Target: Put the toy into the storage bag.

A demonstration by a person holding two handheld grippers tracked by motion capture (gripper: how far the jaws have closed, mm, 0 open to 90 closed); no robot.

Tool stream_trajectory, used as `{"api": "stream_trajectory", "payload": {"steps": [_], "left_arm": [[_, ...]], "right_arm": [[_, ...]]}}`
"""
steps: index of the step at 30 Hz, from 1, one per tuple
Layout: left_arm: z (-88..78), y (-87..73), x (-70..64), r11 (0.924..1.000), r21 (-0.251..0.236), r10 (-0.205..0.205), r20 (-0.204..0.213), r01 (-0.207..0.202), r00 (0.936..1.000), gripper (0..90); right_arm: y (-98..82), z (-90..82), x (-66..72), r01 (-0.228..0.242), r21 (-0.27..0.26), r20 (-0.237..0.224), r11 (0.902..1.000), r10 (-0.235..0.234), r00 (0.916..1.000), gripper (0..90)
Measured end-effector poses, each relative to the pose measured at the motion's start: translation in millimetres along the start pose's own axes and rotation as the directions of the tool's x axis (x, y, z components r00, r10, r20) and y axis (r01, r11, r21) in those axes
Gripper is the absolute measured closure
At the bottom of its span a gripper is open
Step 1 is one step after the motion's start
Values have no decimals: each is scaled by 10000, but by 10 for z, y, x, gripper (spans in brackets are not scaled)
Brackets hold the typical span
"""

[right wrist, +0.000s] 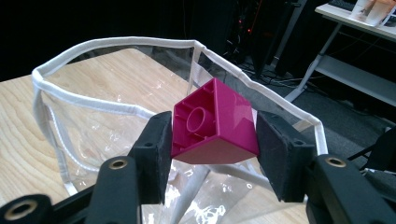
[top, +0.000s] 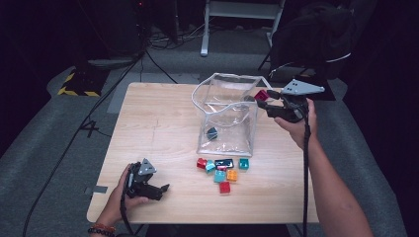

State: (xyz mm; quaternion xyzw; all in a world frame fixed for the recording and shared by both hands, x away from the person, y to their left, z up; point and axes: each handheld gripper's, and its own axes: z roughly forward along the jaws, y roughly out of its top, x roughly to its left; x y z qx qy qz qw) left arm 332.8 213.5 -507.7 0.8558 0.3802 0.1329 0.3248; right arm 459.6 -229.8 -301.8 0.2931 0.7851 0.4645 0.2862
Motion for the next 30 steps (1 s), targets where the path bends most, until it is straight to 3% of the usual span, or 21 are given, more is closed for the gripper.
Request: {"api": "stream_trajectory", "payload": {"steps": [18, 30], "left_arm": [[0, -1, -2, 10000, -5, -28, 4, 28, 10000, 5], [0, -1, -2, 10000, -3, -31, 1, 31, 10000, 5]], "right_arm": [[108, 313, 5, -119, 541, 169, 9985, 110, 9998, 478], [101, 420, -12, -395, 764, 447, 9963, 361, 9983, 473]]}}
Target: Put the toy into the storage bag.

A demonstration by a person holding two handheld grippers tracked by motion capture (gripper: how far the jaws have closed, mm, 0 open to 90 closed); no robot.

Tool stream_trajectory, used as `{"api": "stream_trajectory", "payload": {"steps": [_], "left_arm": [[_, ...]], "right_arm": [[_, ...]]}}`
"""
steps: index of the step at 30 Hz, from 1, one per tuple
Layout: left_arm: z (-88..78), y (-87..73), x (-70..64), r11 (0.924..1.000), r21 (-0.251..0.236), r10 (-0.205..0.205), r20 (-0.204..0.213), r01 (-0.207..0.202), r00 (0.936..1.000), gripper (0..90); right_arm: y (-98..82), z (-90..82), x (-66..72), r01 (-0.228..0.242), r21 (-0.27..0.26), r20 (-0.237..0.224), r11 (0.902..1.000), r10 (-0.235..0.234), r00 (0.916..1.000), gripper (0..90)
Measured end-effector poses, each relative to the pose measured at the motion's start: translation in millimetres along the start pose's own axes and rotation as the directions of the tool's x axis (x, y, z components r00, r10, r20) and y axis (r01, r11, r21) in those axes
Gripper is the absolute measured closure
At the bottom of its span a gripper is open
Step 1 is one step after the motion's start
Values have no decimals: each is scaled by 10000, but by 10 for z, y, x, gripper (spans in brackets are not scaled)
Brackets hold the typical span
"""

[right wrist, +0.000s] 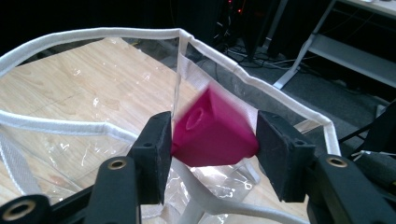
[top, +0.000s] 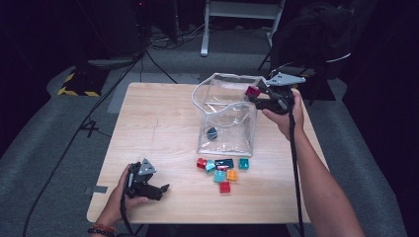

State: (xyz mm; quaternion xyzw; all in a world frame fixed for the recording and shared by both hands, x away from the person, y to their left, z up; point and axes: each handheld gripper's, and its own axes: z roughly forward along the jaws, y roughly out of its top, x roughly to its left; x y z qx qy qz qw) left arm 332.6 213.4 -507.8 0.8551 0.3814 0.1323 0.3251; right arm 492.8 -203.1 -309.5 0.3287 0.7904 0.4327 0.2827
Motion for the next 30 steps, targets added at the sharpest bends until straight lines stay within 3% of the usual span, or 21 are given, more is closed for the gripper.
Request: {"api": "stream_trajectory", "payload": {"steps": [10, 21, 30], "left_arm": [[0, 0, 1, 10000, 1, 19, -9, -19, 10000, 5], [-1, 0, 1, 10000, 8, 8, -7, -8, 10000, 5], [0, 0, 1, 10000, 5, 7, -7, -7, 10000, 5]], "right_arm": [[2, -58, -1, -37, -181, 142, 9998, 40, 9999, 457], [-88, -325, -43, -75, -507, -17, 9987, 74, 10000, 476], [-253, -588, 17, 185, -624, -277, 9979, -202, 9994, 484]]}}
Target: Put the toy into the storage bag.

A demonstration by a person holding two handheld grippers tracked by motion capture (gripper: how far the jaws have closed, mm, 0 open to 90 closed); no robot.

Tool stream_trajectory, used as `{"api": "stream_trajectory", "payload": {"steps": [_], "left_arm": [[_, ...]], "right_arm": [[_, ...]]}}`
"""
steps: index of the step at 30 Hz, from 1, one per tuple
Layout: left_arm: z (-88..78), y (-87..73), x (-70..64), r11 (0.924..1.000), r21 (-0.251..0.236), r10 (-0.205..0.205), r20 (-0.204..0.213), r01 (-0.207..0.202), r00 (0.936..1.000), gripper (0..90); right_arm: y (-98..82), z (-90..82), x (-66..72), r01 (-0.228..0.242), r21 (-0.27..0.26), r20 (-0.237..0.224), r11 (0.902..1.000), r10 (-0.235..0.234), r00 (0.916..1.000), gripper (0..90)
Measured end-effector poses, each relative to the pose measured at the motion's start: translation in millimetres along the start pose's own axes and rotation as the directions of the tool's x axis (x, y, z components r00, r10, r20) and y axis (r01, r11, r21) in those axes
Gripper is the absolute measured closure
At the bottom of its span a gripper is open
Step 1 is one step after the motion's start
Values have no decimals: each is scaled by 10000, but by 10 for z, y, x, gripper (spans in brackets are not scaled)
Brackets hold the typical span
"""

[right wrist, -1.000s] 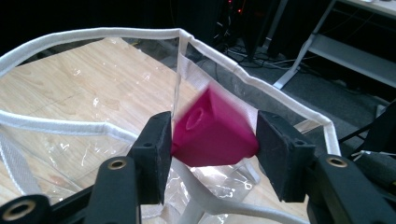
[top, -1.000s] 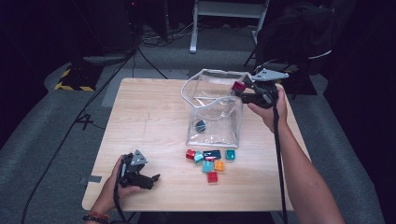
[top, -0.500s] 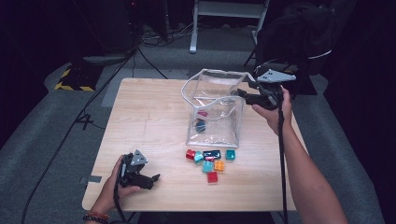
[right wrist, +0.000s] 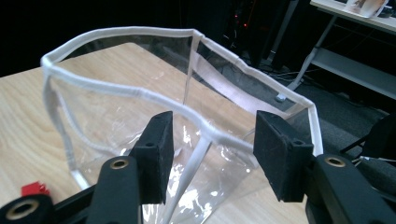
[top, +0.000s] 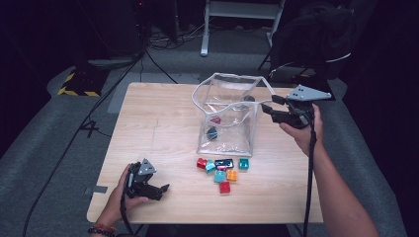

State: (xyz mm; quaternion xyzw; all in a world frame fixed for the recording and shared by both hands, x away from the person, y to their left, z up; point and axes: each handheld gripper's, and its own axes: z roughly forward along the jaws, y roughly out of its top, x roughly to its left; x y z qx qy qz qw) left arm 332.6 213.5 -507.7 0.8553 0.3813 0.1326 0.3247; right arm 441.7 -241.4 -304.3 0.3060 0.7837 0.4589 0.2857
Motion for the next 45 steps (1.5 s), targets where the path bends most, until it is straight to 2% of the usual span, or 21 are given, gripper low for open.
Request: {"api": "stream_trajectory", "payload": {"steps": [6, 15, 21, 25, 28, 31, 45], "left_arm": [[0, 0, 0, 10000, 2, 4, 0, -4, 10000, 5], [0, 0, 0, 10000, 0, 1, 0, -1, 10000, 5], [0, 0, 0, 10000, 0, 1, 0, -1, 10000, 5], [0, 0, 0, 10000, 1, 1, -2, -1, 10000, 5], [0, 0, 0, 10000, 2, 4, -2, -4, 10000, 4], [0, 0, 0, 10000, 0, 3, -1, -3, 10000, 5], [0, 0, 0, 10000, 0, 2, -1, -2, 10000, 5]], "right_arm": [[-117, -159, 100, 186, -103, -260, 9998, -189, 9995, 486], [-319, -288, 281, 518, -7, -652, 9987, -517, 9965, 483], [-552, -310, 412, 580, 180, -948, 9982, -560, 9939, 481], [-726, -314, 491, 630, 298, -1338, 9976, -584, 9893, 478], [-852, -296, 541, 682, 455, -1457, 9966, -609, 9874, 474], [-968, -263, 575, 535, 563, -1634, 9970, -436, 9856, 472], [-1280, -7, 735, 615, 1123, -2104, 9918, -368, 9769, 458]]}}
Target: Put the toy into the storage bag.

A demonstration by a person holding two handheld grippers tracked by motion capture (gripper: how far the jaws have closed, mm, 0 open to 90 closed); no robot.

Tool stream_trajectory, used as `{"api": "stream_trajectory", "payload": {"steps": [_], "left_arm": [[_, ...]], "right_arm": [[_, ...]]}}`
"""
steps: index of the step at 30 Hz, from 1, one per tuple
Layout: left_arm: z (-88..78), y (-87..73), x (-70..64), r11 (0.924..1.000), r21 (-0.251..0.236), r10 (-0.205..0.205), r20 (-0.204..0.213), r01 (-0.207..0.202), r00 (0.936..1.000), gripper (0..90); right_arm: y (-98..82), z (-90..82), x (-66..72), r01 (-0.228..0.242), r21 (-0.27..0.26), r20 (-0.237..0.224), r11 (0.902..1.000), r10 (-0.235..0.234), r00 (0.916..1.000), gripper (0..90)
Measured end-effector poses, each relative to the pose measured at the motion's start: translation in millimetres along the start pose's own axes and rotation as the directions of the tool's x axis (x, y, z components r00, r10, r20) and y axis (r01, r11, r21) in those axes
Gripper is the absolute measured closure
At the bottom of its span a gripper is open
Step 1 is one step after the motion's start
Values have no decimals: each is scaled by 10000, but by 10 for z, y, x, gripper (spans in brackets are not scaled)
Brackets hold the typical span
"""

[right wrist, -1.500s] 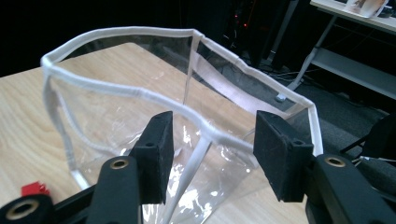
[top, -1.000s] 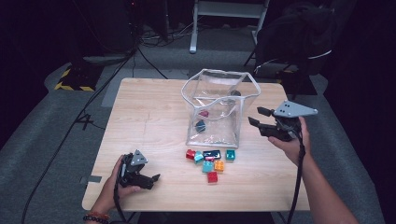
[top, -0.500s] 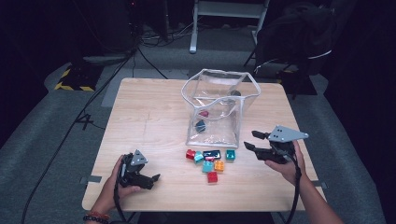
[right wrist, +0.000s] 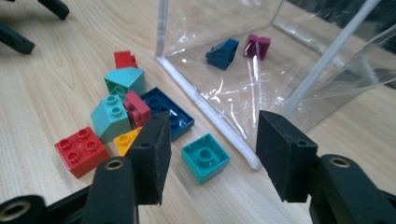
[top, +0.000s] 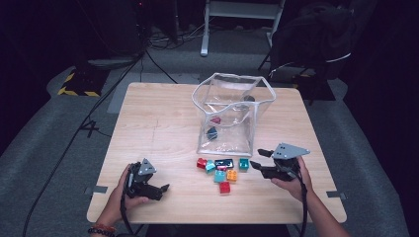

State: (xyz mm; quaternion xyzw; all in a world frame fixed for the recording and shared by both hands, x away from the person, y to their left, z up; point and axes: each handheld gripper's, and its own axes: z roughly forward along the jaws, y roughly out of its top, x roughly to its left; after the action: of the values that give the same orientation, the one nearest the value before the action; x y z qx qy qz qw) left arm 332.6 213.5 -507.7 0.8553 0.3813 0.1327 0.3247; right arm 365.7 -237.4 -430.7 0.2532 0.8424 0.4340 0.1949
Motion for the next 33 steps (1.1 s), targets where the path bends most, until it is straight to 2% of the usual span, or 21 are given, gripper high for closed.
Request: {"api": "stream_trajectory", "payload": {"steps": [3, 10, 16, 19, 30, 33], "left_arm": [[0, 0, 0, 10000, 3, 2, 0, -2, 10000, 5], [0, 0, 0, 10000, 3, 3, 0, -3, 10000, 5], [0, 0, 0, 10000, 3, 2, -1, -2, 10000, 5], [0, -1, 0, 10000, -6, -1, -3, 1, 10000, 5], [-1, -1, -1, 10000, -1, -10, -8, 10, 10000, 5], [-1, -1, 0, 10000, 2, -7, -7, 7, 10000, 5]], "right_arm": [[-59, 115, 33, 109, 225, -39, 9997, -108, 9999, 455], [-133, 346, 71, 29, 644, -336, 9979, -8, 9994, 448], [-167, 485, 136, 334, 1098, -552, 9934, -274, 9981, 434], [-172, 540, 140, 561, 1247, -267, 9906, -532, 9982, 423], [-255, 658, 35, -92, 1242, 3, 9922, 92, 10000, 393], [-274, 690, 20, -152, 1439, 60, 9895, 145, 9999, 388]]}}
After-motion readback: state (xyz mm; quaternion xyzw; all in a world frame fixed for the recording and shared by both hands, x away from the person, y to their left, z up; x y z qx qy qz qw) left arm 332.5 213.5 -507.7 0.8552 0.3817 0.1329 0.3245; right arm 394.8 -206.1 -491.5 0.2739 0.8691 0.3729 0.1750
